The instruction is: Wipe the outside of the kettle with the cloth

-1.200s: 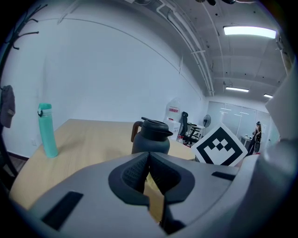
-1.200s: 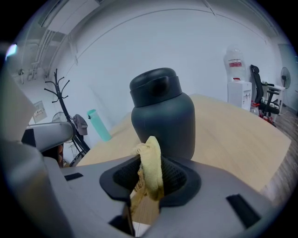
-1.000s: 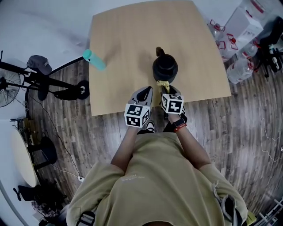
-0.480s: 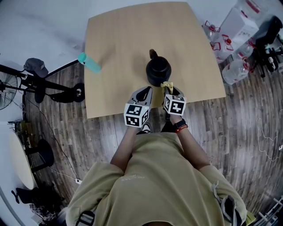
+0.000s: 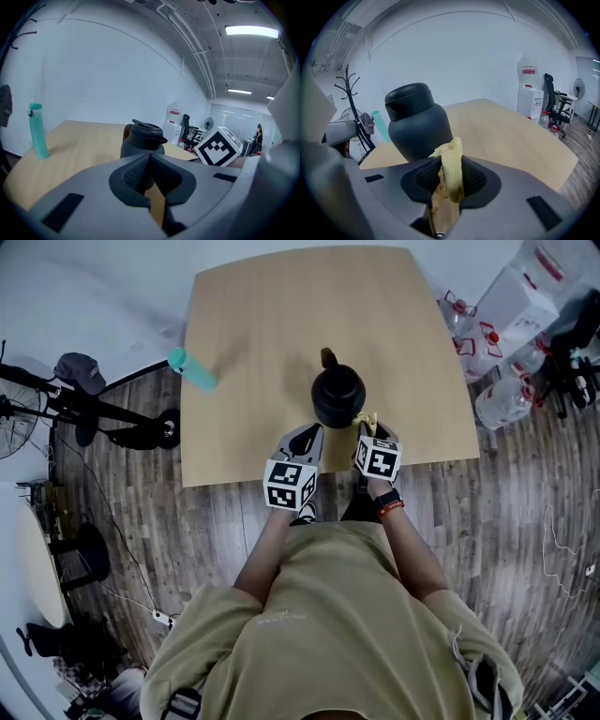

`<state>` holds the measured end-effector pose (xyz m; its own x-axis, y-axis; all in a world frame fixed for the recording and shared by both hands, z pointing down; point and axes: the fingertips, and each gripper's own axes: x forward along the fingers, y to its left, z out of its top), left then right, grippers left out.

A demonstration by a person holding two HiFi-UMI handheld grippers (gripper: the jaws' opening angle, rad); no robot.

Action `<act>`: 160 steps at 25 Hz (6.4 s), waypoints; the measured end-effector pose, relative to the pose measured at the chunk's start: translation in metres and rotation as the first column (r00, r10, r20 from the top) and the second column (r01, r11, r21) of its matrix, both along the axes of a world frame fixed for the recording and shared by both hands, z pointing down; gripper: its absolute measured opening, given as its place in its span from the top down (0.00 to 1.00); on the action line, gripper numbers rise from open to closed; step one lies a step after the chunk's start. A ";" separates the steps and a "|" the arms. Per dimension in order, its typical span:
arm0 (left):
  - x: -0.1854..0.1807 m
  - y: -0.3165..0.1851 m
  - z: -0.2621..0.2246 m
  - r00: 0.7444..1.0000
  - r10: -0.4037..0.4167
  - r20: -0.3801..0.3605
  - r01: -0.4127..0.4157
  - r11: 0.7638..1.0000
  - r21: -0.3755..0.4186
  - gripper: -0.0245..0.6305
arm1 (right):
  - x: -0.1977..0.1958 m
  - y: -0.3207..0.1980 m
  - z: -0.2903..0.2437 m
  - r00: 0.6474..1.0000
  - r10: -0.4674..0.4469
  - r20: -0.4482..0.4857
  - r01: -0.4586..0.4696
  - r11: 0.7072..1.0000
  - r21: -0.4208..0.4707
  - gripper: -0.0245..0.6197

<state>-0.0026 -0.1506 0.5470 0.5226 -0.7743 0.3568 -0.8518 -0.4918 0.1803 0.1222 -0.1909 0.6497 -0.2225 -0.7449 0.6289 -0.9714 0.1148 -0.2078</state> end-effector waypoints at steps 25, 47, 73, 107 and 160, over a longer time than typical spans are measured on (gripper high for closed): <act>-0.038 -0.007 0.004 0.999 -0.043 -0.025 0.043 0.999 -0.012 0.93 | 0.026 0.004 0.005 0.994 0.105 0.010 -0.105 0.994 -0.017 0.77; -0.118 0.030 -0.004 1.000 -0.013 -0.001 0.013 1.000 0.012 0.93 | -0.161 0.036 0.020 0.992 -0.092 0.082 0.092 0.996 0.000 0.77; -0.140 0.034 0.017 0.997 -0.073 0.015 0.074 0.996 -0.040 0.93 | -0.144 0.008 0.046 0.921 0.229 0.315 -0.180 0.968 -0.176 0.77; -0.032 0.000 0.009 1.000 -0.004 0.024 0.004 1.000 -0.015 0.93 | -0.040 0.025 0.044 0.926 0.224 0.304 -0.145 0.954 -0.261 0.77; -0.003 -0.092 -0.167 0.984 -0.178 -0.024 0.178 0.943 0.280 0.93 | 0.030 -0.072 -0.261 0.986 -0.162 -0.032 0.155 0.839 0.521 0.79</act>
<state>-0.0056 -0.2423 0.3802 0.3668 -0.9235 0.1126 -0.9302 -0.3627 0.0557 0.1522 -0.2632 0.3883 -0.3710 -0.9155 0.1557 -0.9284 0.3616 -0.0860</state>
